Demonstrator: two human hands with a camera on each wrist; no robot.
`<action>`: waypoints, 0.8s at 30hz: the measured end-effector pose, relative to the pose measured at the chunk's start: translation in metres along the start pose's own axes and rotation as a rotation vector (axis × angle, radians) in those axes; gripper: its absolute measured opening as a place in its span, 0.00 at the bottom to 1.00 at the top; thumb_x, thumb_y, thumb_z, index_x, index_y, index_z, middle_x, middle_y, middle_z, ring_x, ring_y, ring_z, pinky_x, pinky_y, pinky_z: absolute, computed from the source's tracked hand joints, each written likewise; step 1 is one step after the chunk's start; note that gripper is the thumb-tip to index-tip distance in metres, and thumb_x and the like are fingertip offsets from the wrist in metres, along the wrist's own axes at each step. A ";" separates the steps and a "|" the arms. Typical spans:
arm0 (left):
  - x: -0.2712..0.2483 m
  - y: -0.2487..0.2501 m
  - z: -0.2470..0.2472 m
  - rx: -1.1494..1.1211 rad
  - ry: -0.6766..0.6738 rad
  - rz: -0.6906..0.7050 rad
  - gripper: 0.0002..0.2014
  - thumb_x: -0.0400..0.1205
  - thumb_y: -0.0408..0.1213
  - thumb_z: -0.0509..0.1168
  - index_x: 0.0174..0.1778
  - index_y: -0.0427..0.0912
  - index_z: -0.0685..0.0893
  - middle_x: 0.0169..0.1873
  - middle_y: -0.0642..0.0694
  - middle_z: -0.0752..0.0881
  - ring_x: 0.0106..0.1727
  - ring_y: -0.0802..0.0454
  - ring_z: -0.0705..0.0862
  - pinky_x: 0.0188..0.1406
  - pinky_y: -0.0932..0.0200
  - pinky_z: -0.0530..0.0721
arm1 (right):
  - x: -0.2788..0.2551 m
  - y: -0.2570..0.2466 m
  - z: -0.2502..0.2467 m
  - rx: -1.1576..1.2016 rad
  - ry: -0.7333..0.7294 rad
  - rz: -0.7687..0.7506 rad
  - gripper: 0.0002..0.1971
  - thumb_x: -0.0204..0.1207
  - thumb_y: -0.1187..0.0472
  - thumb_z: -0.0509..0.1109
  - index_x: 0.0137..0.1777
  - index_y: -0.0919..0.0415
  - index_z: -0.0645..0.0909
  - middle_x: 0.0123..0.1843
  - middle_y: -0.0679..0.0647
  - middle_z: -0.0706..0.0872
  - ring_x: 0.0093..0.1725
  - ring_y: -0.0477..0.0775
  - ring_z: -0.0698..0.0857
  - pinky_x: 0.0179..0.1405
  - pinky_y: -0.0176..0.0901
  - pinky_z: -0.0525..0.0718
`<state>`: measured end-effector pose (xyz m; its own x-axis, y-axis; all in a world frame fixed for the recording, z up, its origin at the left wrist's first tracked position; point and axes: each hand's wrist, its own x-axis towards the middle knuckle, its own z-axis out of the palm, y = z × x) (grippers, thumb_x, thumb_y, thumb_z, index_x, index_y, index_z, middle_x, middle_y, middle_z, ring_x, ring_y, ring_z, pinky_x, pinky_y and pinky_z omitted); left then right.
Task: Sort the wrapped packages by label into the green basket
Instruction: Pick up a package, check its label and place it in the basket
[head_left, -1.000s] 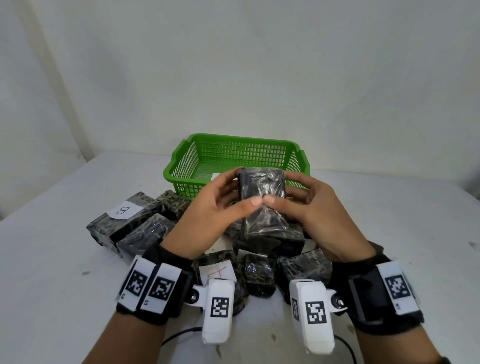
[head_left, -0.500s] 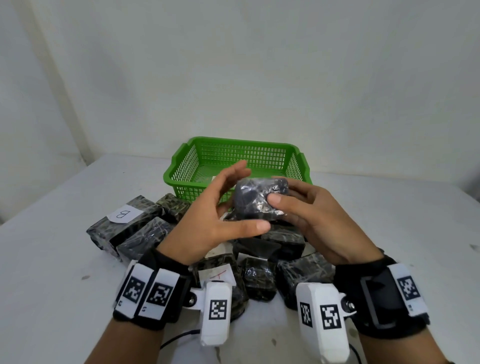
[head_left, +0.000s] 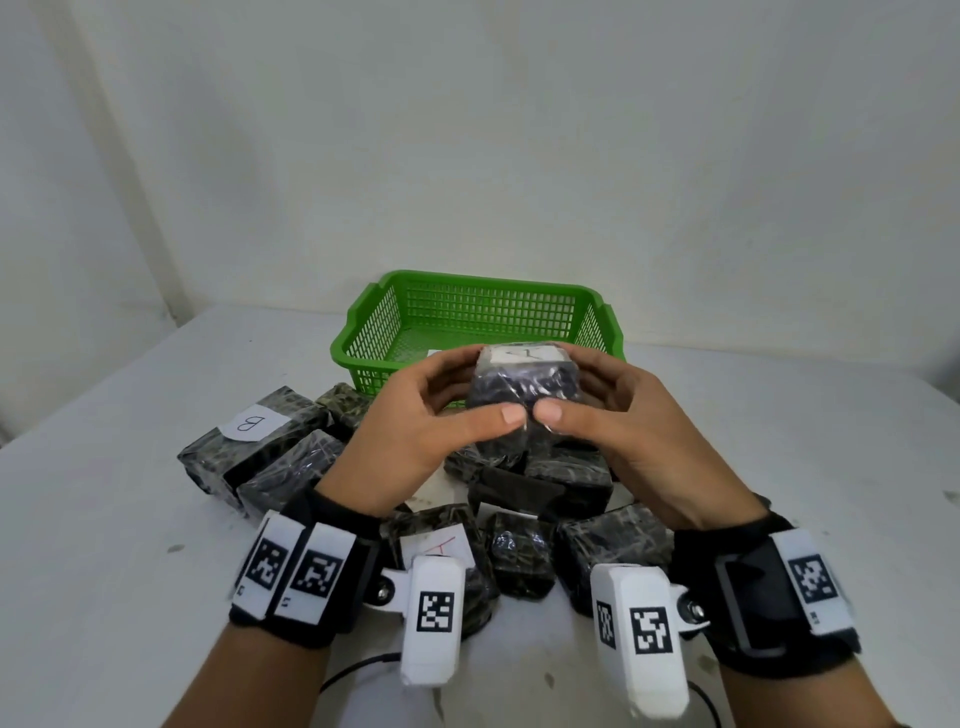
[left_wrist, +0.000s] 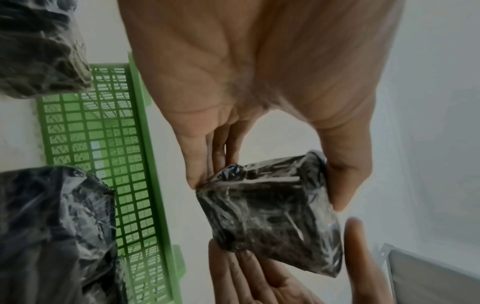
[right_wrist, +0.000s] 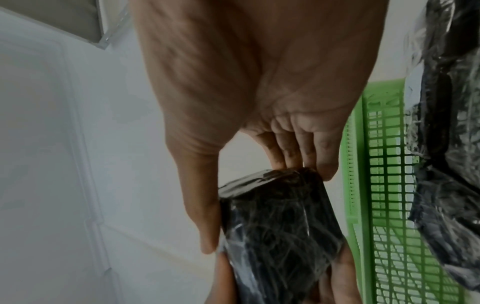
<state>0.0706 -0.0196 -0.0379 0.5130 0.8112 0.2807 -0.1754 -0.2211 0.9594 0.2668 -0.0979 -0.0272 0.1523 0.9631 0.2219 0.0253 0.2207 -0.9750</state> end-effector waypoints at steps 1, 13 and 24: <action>0.000 0.000 -0.002 -0.012 0.003 -0.009 0.41 0.60 0.46 0.81 0.71 0.43 0.81 0.63 0.48 0.90 0.65 0.51 0.88 0.64 0.56 0.87 | 0.000 0.000 0.000 -0.018 -0.010 0.004 0.40 0.53 0.52 0.88 0.70 0.54 0.84 0.68 0.52 0.92 0.70 0.53 0.89 0.79 0.59 0.81; 0.000 0.001 -0.005 -0.024 -0.068 -0.045 0.46 0.61 0.42 0.82 0.78 0.41 0.75 0.68 0.47 0.87 0.71 0.49 0.84 0.72 0.49 0.82 | -0.001 0.004 0.006 0.019 -0.053 0.036 0.40 0.58 0.52 0.87 0.73 0.57 0.83 0.70 0.53 0.91 0.74 0.54 0.87 0.82 0.63 0.76; -0.002 0.005 -0.006 0.006 -0.057 -0.042 0.44 0.58 0.42 0.83 0.74 0.45 0.79 0.66 0.50 0.88 0.68 0.51 0.86 0.70 0.47 0.84 | 0.002 0.005 0.000 0.001 -0.070 0.047 0.52 0.51 0.43 0.94 0.77 0.58 0.80 0.73 0.54 0.88 0.76 0.57 0.85 0.83 0.64 0.75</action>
<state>0.0637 -0.0189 -0.0342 0.5667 0.7879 0.2410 -0.1478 -0.1906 0.9705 0.2672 -0.0953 -0.0318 0.0841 0.9808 0.1757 0.0184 0.1748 -0.9844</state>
